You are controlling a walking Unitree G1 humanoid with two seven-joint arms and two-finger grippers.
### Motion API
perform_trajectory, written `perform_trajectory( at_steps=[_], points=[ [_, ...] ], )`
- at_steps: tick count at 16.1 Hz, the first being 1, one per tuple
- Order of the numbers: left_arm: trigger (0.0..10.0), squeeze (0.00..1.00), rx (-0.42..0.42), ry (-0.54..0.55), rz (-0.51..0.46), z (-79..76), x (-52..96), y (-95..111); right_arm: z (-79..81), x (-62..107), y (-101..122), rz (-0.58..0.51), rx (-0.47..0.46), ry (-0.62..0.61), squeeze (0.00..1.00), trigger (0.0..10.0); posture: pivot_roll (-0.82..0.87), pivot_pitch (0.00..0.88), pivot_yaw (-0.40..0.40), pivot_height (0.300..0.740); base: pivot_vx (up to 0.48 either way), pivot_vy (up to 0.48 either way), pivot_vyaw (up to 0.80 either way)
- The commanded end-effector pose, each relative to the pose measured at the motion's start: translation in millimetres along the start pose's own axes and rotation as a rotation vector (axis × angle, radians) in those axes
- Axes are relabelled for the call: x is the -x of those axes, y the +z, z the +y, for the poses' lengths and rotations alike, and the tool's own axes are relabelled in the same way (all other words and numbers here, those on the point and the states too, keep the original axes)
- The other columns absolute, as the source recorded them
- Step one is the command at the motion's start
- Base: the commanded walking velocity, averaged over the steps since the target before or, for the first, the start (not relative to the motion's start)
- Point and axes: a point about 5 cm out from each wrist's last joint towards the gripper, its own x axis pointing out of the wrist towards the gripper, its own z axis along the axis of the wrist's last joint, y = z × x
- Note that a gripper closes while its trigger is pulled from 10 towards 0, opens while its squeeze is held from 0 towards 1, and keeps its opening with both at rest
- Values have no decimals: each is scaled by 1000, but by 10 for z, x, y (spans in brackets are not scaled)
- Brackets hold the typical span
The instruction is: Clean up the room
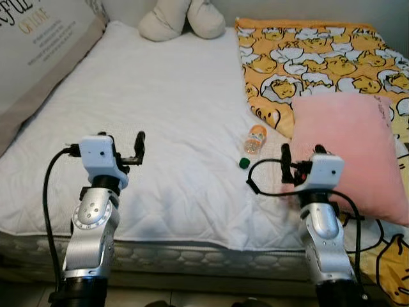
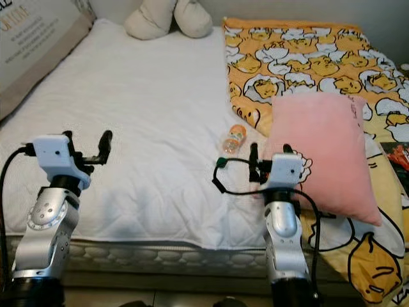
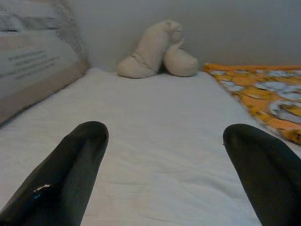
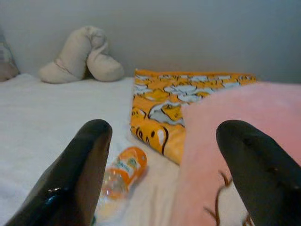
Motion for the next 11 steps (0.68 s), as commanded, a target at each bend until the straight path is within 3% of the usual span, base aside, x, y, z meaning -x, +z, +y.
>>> perform_trajectory(
  at_steps=[1, 3, 5, 6, 7, 9, 11],
  points=[
    [10000, 1000, 8, -54, 10, -86, -13, -2, 3, -41, 45, -22, -5, 11, 1000, 10000, -51, 0, 27, 740, 0, 0, 0],
    [10000, 1000, -18, -97, -6, -162, -28, 17, 37, -52, 44, -25, 3, 25, 1000, 10000, -51, 0, 30, 740, 0, 0, 0],
    [10000, 1000, 9, -163, 11, -235, -50, 6, 96, -61, -6, 12, 2, 72, 1000, 10000, -51, 0, 31, 740, 0, 178, 0],
    [10000, 843, 19, -156, 31, -220, -63, -16, 121, -64, -17, 18, -6, 91, 604, 10000, -55, 0, 33, 740, 0, 480, 0],
    [10000, 0, 18, -155, 40, -211, -68, -31, 133, -57, -28, 23, -12, 94, 0, 10000, -55, 0, 33, 740, 0, 480, 0],
    [10000, 0, 19, -164, 47, -220, -65, -48, 148, -43, -45, 29, -9, 100, 0, 10000, -57, 0, 34, 740, 0, 480, 0],
    [10000, 0, 3, -165, 76, -252, -78, -98, 160, -41, -62, 36, -11, 111, 0, 10000, -57, 0, 34, 740, 0, 124, 0]
  ],
)
